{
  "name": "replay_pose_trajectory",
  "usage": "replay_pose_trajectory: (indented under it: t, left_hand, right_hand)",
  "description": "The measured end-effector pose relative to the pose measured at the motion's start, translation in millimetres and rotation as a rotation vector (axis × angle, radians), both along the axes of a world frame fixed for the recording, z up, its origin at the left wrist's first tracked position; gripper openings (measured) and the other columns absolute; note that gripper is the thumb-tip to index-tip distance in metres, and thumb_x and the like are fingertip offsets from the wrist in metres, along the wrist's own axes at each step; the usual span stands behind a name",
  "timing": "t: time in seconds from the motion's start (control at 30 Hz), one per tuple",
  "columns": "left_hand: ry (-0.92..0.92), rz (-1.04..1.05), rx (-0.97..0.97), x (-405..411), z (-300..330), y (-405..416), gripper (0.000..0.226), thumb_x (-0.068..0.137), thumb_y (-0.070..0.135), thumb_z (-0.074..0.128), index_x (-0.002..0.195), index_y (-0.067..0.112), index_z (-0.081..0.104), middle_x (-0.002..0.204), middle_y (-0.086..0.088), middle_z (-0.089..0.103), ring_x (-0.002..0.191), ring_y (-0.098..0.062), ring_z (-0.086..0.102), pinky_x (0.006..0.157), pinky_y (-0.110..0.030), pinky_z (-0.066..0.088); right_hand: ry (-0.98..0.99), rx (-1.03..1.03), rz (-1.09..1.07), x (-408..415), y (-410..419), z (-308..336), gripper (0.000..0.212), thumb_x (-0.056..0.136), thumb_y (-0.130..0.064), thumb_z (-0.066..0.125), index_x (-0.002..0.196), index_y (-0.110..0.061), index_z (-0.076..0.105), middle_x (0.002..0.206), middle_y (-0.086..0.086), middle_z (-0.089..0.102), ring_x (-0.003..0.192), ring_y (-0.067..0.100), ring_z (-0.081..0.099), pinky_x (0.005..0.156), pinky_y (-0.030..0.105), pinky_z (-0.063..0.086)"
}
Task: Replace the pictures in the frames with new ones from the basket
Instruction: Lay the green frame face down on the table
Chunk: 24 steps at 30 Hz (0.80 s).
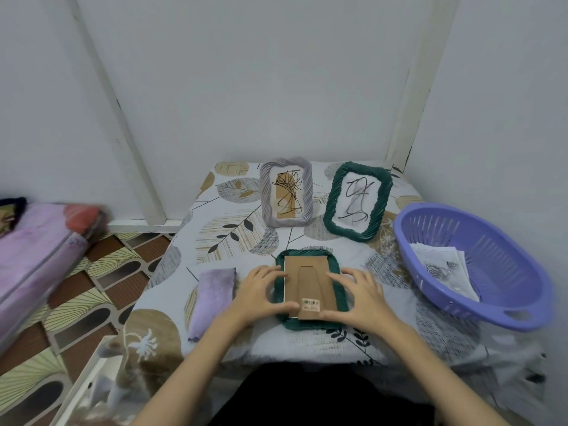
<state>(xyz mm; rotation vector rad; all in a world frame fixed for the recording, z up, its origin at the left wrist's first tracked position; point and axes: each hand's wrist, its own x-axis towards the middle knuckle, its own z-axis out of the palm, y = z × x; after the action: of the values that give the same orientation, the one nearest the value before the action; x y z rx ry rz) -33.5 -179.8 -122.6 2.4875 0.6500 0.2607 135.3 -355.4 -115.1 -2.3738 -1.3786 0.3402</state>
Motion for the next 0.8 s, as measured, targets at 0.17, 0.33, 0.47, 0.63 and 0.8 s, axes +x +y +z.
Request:
replay_pose_trajectory:
  t: [0.17,0.33,0.47,0.63,0.8]
  left_hand:
    - [-0.045,-0.088,-0.049,-20,-4,-18,0.095,0.038,0.09,0.047,0.108,0.028,0.065,0.13,0.009,0.052,0.12,-0.002,0.039,0.105,-0.022,0.027]
    - [-0.168,-0.033,-0.079,-23,-7,-31,0.048,0.055,0.048,0.08,0.09,0.016,0.072,0.118,0.003,0.063,0.112,-0.001,0.046,0.103,-0.024,0.035]
    - [-0.254,0.006,-0.121,-25,-15,-34,0.037,0.059,0.028,0.085,0.09,0.011,0.073,0.115,-0.003,0.066,0.117,-0.006,0.049,0.103,-0.024,0.037]
    - [-0.286,0.029,-0.207,-25,-20,-35,0.03,0.06,0.022,0.085,0.086,0.011,0.074,0.108,0.006,0.063,0.116,-0.007,0.05,0.101,-0.024,0.038]
    - [-0.267,0.036,-0.243,-23,-20,-37,0.021,0.062,0.02,0.083,0.082,0.016,0.074,0.109,0.008,0.061,0.117,-0.008,0.049,0.099,-0.019,0.033]
  right_hand:
    - [-0.026,0.027,0.04,-15,-25,-2,0.095,0.035,-0.086,0.046,0.12,-0.045,0.051,0.131,-0.013,0.042,0.126,0.011,0.03,0.101,0.033,0.022]
    - [0.002,0.09,-0.013,-21,-28,-8,0.042,0.066,-0.054,0.071,0.103,-0.036,0.064,0.13,-0.015,0.047,0.124,0.012,0.035,0.097,0.032,0.025]
    - [0.027,0.099,-0.039,-22,-29,-9,0.038,0.067,-0.048,0.073,0.102,-0.035,0.064,0.13,-0.017,0.047,0.125,0.01,0.035,0.096,0.033,0.025]
    - [0.077,0.163,-0.076,-22,-29,-11,0.032,0.064,-0.04,0.078,0.094,-0.034,0.067,0.128,-0.017,0.05,0.124,0.011,0.037,0.093,0.031,0.023]
    - [0.078,0.141,-0.066,-21,-27,-13,0.027,0.064,-0.039,0.078,0.089,-0.036,0.068,0.126,-0.019,0.051,0.123,0.01,0.036,0.087,0.027,0.017]
